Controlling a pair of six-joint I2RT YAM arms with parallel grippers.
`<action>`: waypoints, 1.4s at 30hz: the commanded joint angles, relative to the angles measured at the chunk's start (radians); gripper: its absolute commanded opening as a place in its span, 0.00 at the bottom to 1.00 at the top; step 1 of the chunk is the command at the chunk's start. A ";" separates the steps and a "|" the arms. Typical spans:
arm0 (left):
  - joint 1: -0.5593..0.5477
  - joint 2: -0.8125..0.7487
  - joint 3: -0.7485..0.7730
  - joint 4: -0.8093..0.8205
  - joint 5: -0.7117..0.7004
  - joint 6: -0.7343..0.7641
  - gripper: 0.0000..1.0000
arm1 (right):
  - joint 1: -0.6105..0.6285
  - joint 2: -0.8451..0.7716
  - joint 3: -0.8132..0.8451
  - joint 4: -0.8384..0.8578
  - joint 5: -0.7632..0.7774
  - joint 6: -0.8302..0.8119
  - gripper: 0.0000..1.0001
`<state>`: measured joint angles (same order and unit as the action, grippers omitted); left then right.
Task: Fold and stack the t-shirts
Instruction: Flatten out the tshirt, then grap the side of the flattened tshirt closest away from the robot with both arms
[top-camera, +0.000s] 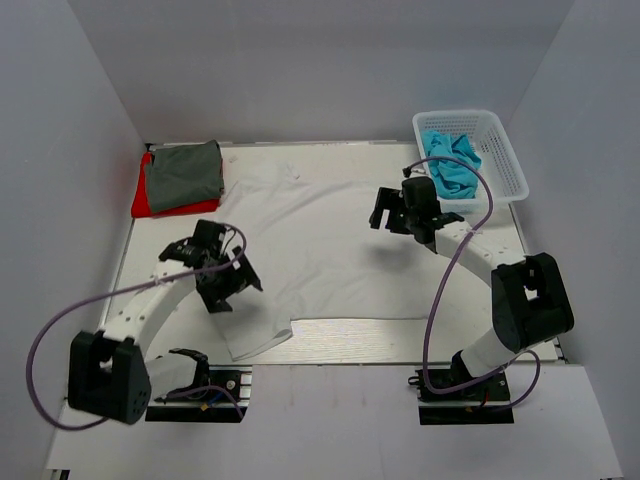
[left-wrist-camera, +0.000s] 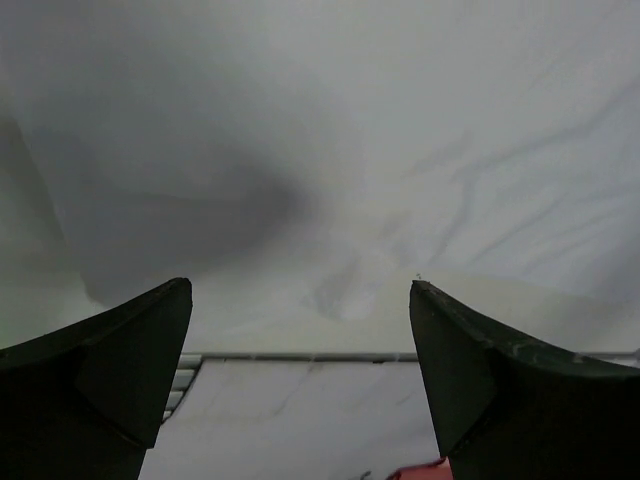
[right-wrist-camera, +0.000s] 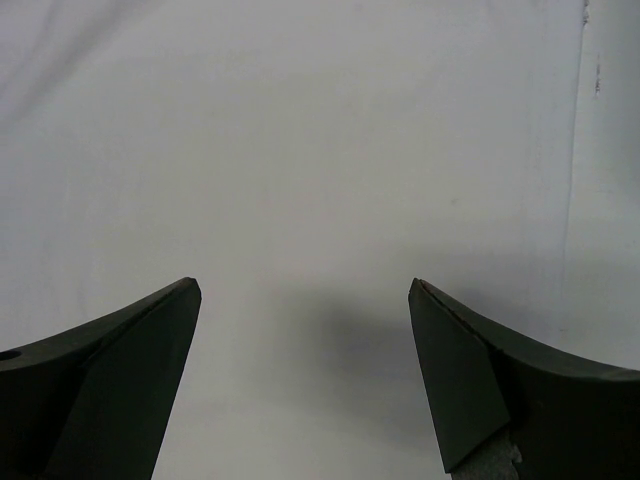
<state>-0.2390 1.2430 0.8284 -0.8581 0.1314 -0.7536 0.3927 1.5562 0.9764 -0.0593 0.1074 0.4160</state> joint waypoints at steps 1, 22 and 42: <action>-0.020 -0.164 -0.106 -0.137 0.106 -0.055 1.00 | -0.005 -0.032 -0.002 0.125 -0.078 0.027 0.90; -0.048 -0.074 -0.318 -0.102 -0.005 -0.203 0.56 | -0.028 -0.103 -0.127 0.179 -0.064 0.070 0.90; -0.048 -0.079 -0.242 -0.154 0.030 -0.104 0.00 | -0.026 -0.361 -0.272 -0.557 0.092 0.291 0.90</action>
<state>-0.2836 1.2053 0.5533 -0.9749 0.1577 -0.8806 0.3676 1.2491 0.7319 -0.4339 0.1524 0.6106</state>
